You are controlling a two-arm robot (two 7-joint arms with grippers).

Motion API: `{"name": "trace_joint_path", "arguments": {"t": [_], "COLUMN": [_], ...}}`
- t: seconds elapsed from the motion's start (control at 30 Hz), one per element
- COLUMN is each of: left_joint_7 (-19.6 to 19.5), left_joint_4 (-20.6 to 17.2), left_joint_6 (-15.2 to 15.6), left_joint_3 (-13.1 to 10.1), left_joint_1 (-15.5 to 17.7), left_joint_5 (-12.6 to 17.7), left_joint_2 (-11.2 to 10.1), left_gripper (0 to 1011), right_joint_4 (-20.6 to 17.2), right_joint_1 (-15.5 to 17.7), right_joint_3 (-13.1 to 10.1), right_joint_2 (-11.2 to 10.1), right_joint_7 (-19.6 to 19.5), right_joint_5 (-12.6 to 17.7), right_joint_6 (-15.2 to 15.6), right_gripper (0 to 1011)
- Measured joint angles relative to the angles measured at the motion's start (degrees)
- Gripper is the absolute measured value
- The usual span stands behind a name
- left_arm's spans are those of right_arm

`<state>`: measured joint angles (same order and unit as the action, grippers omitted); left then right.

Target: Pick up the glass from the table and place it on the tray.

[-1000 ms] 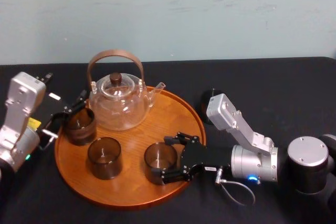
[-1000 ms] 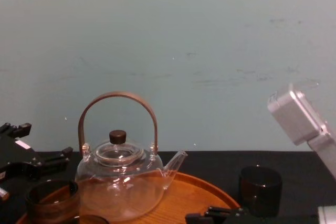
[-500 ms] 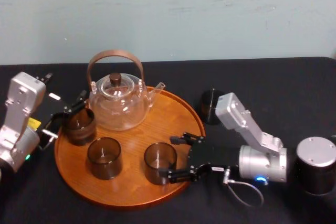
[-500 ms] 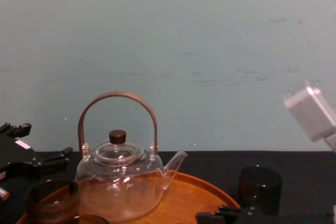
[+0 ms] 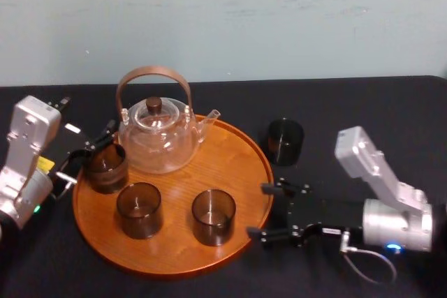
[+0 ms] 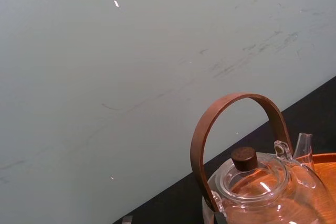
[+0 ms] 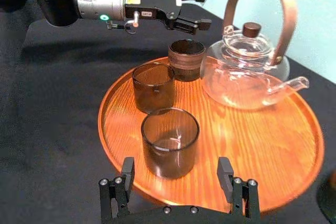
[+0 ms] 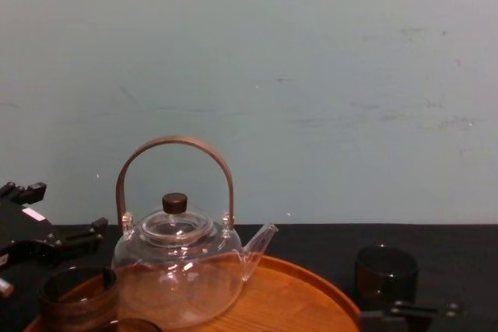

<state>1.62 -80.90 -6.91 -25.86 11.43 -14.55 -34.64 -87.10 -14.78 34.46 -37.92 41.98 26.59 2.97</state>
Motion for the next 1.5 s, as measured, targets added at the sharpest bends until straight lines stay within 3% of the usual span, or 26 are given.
{"name": "trace_joint_path", "arguments": {"t": [0.23,0.53,0.7,1.0,1.5], "left_joint_7": [0.00,0.00,0.00,0.00,0.00], "left_joint_4": [0.00,0.00,0.00,0.00,0.00], "left_joint_6": [0.00,0.00,0.00,0.00,0.00], "left_joint_3": [0.00,0.00,0.00,0.00,0.00], "left_joint_1": [0.00,0.00,0.00,0.00,0.00], "left_joint_5": [0.00,0.00,0.00,0.00,0.00], "left_joint_2": [0.00,0.00,0.00,0.00,0.00], "left_gripper": [1001,1001,1001,1001,1001], "right_joint_4": [-3.03,-3.75,-3.40,-0.52,4.54], "right_joint_1": [3.70,6.66,7.21,6.34,2.33], "right_joint_3": [-3.73,-8.04,-9.89,-12.44,-12.57], "right_joint_2": [-4.04,-5.38,-4.85,-1.97,2.01], "right_joint_7": [-1.28,-5.29,-7.97,-12.89,-15.40], "right_joint_5": [2.33,4.05,4.28,4.11,1.75], "right_joint_6": [-1.24,-1.22,0.04,4.11,8.67], "right_gripper": [1002,1002,1002,1002,1003]}}
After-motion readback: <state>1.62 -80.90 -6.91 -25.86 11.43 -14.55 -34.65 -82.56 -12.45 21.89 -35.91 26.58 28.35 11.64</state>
